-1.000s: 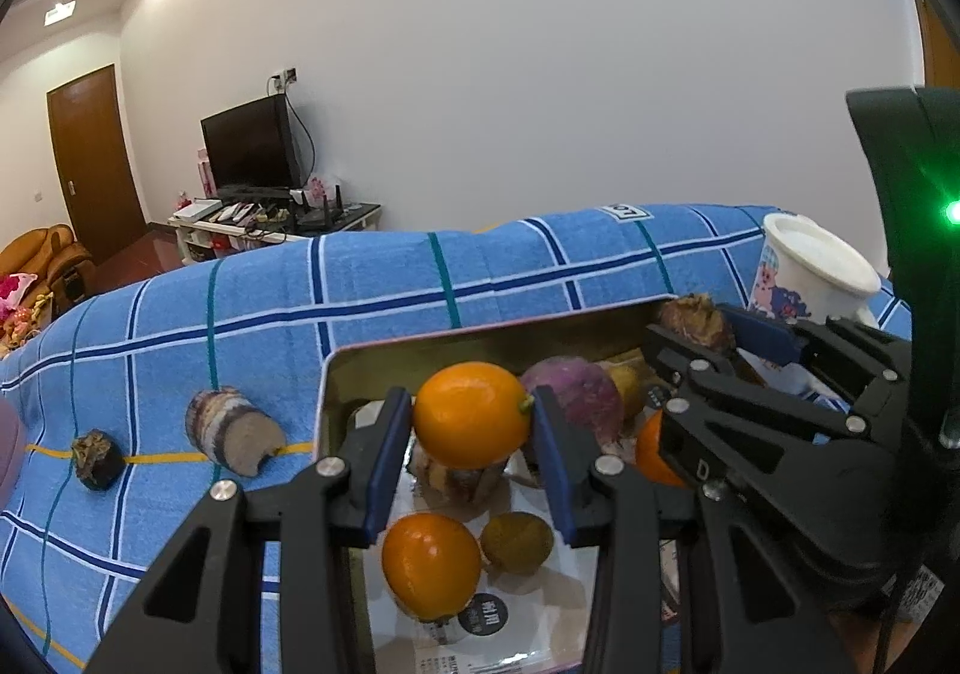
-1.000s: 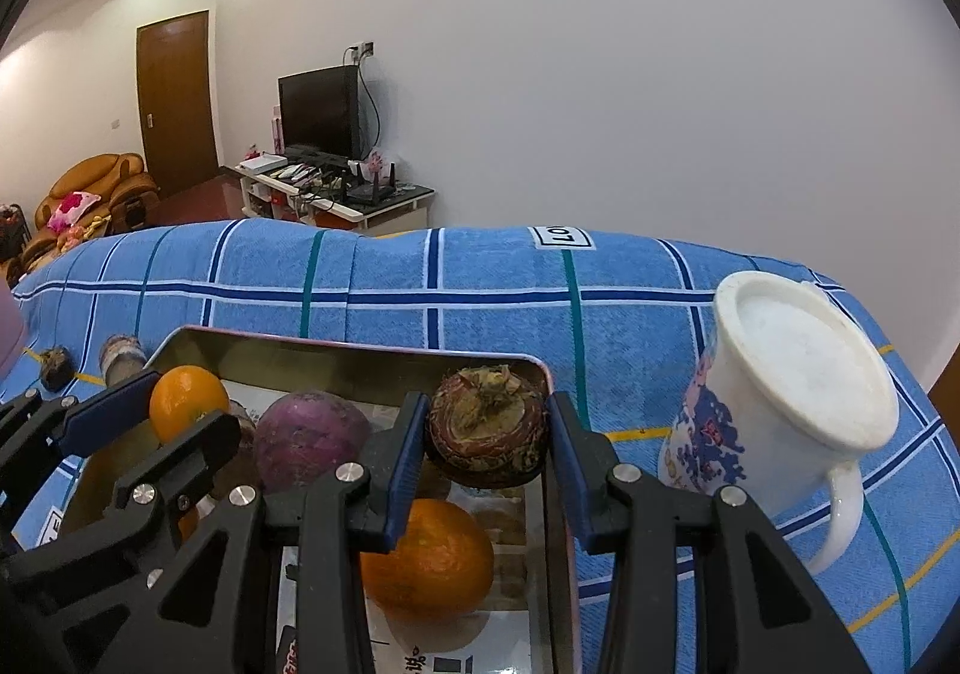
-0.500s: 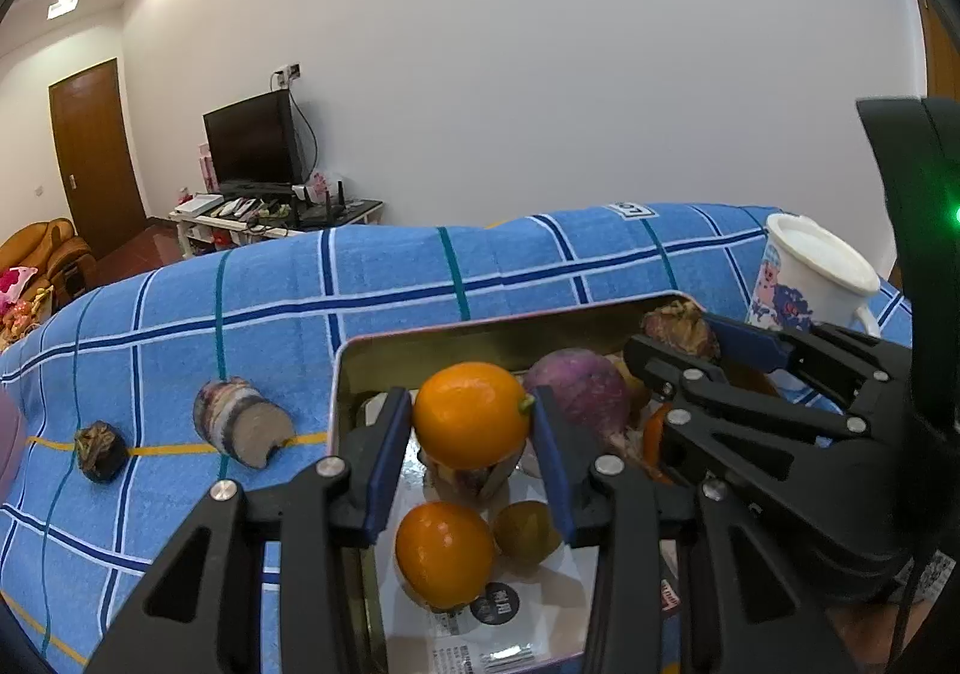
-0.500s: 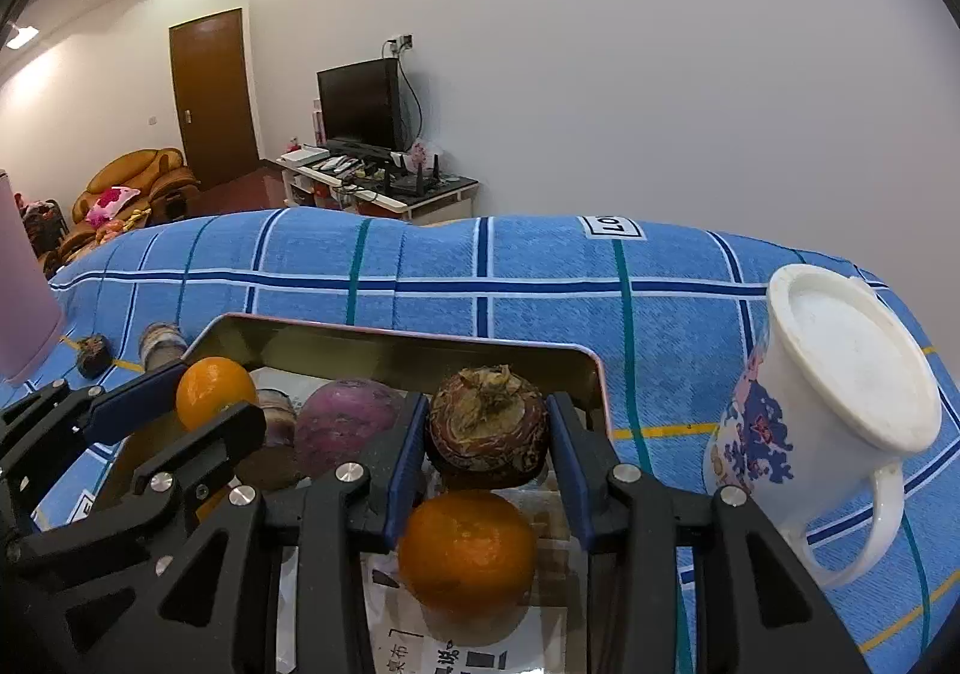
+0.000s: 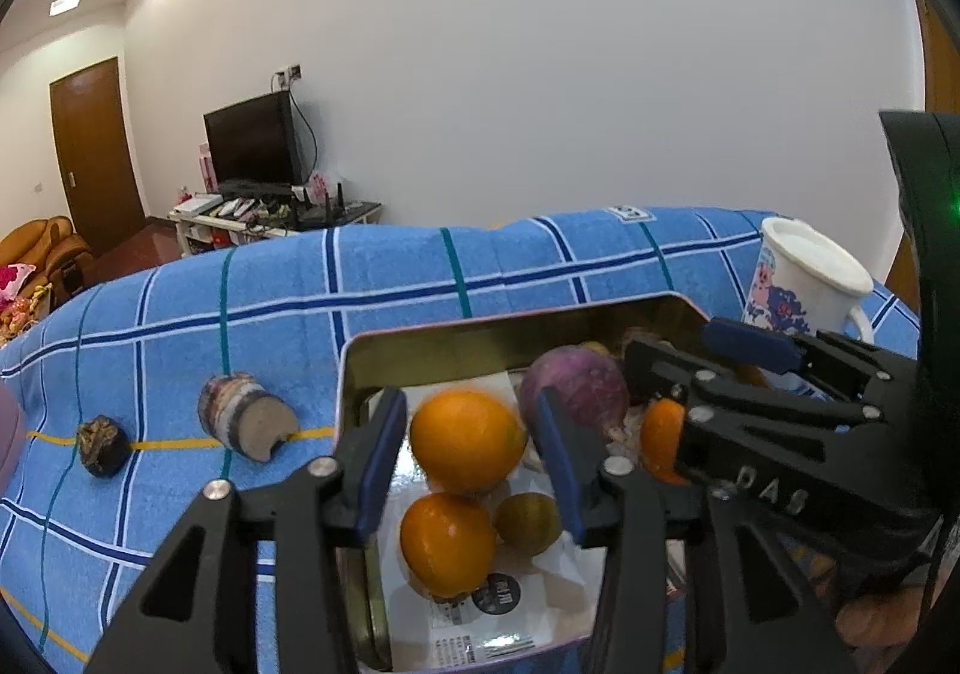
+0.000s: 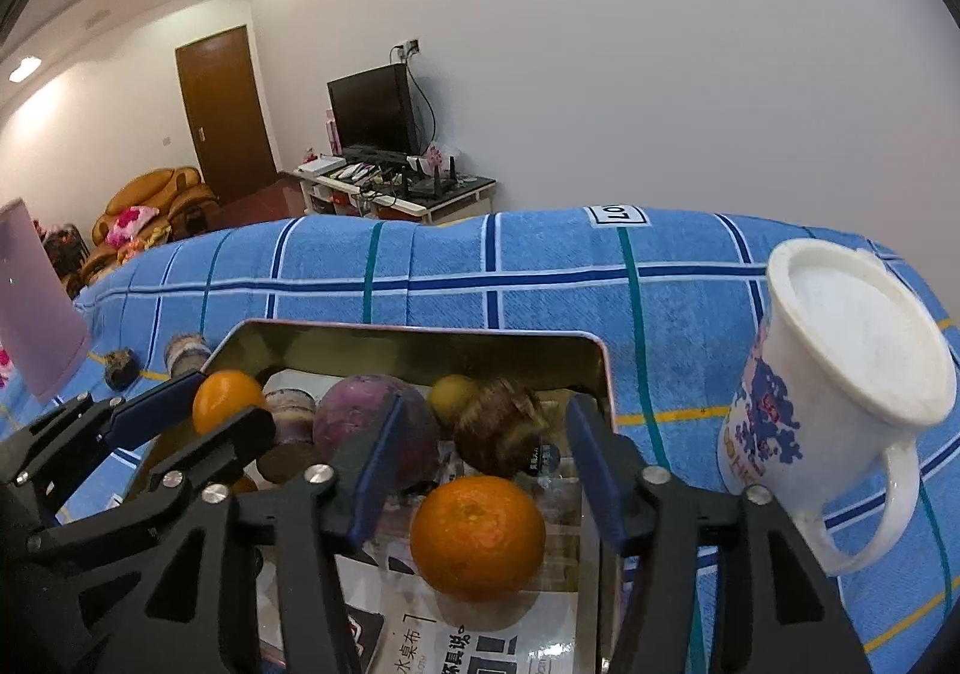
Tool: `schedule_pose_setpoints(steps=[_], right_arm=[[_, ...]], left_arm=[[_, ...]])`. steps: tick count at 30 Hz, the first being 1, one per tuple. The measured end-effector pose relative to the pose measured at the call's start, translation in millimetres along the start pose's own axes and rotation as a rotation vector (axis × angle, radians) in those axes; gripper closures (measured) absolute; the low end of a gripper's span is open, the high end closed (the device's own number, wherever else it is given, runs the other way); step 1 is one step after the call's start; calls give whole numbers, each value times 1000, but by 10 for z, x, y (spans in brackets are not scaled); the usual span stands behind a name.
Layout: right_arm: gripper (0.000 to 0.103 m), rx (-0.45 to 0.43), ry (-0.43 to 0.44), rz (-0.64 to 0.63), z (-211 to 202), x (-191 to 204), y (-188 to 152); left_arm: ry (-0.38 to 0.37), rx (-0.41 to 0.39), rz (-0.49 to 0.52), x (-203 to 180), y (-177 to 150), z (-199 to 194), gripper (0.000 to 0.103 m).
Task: Organize fruits
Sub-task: 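Lower both items into the tin and open both grippers, then withdraw both open tools from the tin toward the remaining items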
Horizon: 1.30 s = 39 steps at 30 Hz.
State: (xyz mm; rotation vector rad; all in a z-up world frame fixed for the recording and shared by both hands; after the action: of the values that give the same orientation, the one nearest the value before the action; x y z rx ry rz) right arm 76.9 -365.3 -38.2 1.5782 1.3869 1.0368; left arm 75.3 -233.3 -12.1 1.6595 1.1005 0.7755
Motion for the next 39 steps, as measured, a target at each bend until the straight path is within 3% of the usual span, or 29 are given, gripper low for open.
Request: schedule_pose_setpoints(steps=[1,4,5,6,7,11,14,18,20,23,32,39], right_arm=[[45,-12,-1,6,-22,-13,13],[43,-66,-6,44,-128,-81,82],[32,-79,1,68,-146,-115,101],[25,-97,14,103,-184,-150,114],[20,-111,17,119,-207,-161,122],[20,-146,2,91,-282,-94,145],[20,-178,-34,46,-338,-20,159],[20,-322,-88,12,-580,44,239],[11,-383,-109,3,-684,68,260],[10,-457,-131,-17,-805,108,265],[10,-526,-173,-47,-933,195,251],[10,-513,-213,-25,-974,218,228]], left_arm=[[4,-13,-2,6,10,-20,45],[18,-41,-12,14,27,-71,17],[16,-47,-13,7,30,-90,5],[15,-59,-10,-11,34,-116,3],[11,-72,-3,-38,40,-142,3],[20,-117,65,-147,66,-239,2],[43,-129,57,-105,81,-281,0],[90,-145,21,61,113,-317,0],[112,-150,2,149,113,-351,0],[142,-153,1,230,96,-393,0],[218,-198,67,430,83,-585,0],[273,-205,140,692,24,-685,0]])
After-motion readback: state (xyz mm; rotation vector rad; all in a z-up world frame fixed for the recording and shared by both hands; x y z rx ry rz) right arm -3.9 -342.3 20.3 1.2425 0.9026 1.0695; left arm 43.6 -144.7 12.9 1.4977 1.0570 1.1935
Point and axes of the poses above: each gripper's, at about its wrist camera, not at the fingertips, and z roughly the way its jaws point, x to its left, y to its top, the point moved 3 cm from there along z, roughly the way its jaws point, and after that the axes turned 15 degrees about -x, right-handed, at the moved point
